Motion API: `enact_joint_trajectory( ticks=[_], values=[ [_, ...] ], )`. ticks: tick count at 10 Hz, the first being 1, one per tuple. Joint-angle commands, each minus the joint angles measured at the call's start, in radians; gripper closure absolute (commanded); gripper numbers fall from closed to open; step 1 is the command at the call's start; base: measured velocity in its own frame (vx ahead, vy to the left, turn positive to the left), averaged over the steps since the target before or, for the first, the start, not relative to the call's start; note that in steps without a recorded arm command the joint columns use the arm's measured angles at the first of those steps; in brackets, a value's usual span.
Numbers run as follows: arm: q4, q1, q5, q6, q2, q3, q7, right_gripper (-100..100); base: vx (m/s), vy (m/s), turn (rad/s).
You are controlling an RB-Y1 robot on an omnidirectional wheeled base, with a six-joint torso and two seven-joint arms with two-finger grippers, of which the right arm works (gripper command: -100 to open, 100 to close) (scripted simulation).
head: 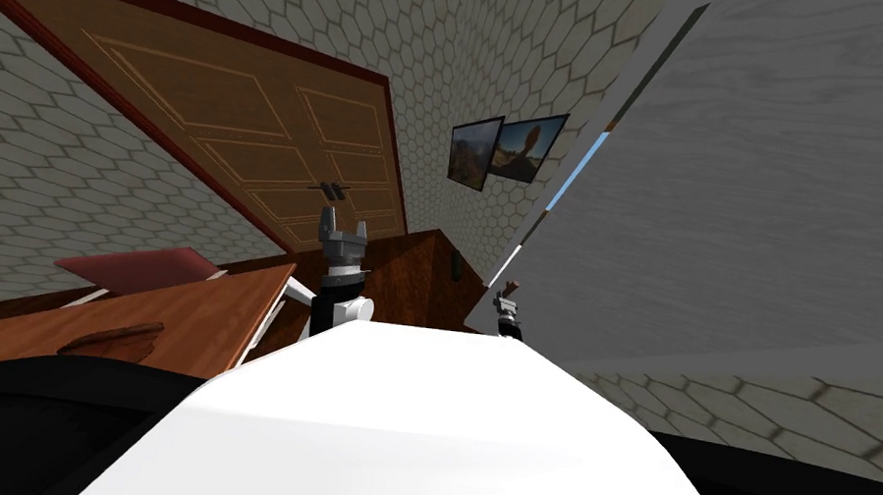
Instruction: Pull the door open
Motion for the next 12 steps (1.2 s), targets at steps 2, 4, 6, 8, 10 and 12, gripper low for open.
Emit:
enact_joint_trajectory(
  ticks=[2, 4, 6, 8, 10, 12],
  values=[
    [-0.008, 0.007, 0.015, -0.014, -0.017, 0.028, -0.028, 100, -0.215, -0.002, 0.062],
    [-0.007, 0.015, 0.021, -0.016, -0.025, 0.043, -0.040, 100, -0.116, -0.017, 0.049],
    [-0.015, 0.024, 0.031, -0.027, -0.040, 0.064, -0.060, 100, -0.220, -0.035, 0.086],
    [-0.025, 0.034, 0.042, -0.039, -0.058, 0.088, -0.083, 100, -0.223, -0.033, 0.094],
    [-0.034, 0.044, 0.052, -0.051, -0.074, 0.110, -0.104, 100, -0.188, -0.039, 0.071],
    [-0.041, 0.053, 0.061, -0.062, -0.088, 0.130, -0.123, 100, -0.184, -0.054, 0.072]
  ],
)
